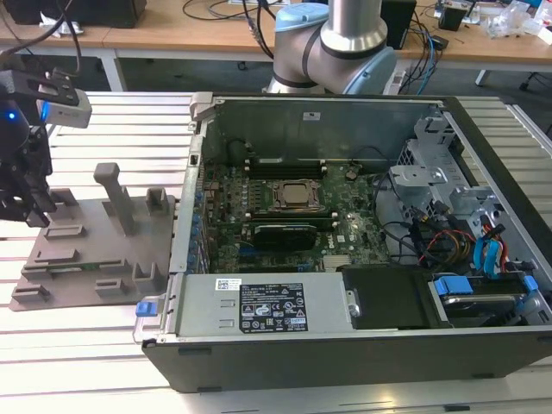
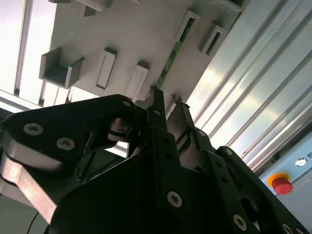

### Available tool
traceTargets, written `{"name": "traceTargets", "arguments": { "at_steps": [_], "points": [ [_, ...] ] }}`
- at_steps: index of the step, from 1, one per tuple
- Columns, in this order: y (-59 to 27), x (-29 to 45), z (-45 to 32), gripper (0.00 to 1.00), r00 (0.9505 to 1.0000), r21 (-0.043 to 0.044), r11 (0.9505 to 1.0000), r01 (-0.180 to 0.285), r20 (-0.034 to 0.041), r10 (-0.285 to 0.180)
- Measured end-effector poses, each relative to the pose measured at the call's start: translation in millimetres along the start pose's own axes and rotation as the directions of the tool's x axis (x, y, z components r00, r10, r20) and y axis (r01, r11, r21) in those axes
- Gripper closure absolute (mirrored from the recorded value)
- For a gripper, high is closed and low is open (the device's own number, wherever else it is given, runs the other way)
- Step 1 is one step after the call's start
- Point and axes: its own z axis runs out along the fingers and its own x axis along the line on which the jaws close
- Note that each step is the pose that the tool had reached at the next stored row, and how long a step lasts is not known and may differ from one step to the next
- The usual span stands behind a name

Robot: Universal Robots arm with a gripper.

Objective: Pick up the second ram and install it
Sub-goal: 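Pick up the second ram and move it above second insertion slot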

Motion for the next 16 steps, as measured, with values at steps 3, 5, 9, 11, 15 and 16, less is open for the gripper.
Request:
{"name": "traceTargets", "arguments": {
  "at_steps": [3, 5, 9, 11, 15, 16],
  "points": [
    [-0.1, 0.1, 2.6, 0.70, 1.0000, 0.0001, 1.0000, 0.000, 0.0001, 0.000],
    [-0.2, 0.2, 4.2, 0.70, 1.0000, 0.0000, 1.0000, 0.000, 0.0000, 0.000],
    [-0.3, 0.5, 8.5, 0.70, 1.0000, 0.0000, 1.0000, 0.000, 0.0001, 0.000],
    [-0.4, 0.6, 10.4, 0.70, 1.0000, 0.0000, 1.0000, 0.000, 0.0001, 0.000],
    [-0.7, 1.0, 16.8, 0.70, 1.0000, 0.0000, 1.0000, 0.000, 0.0000, 0.000],
    [-0.7, 1.1, 17.9, 0.70, 1.0000, 0.0000, 1.0000, 0.000, 0.0000, 0.000]
  ]
}}
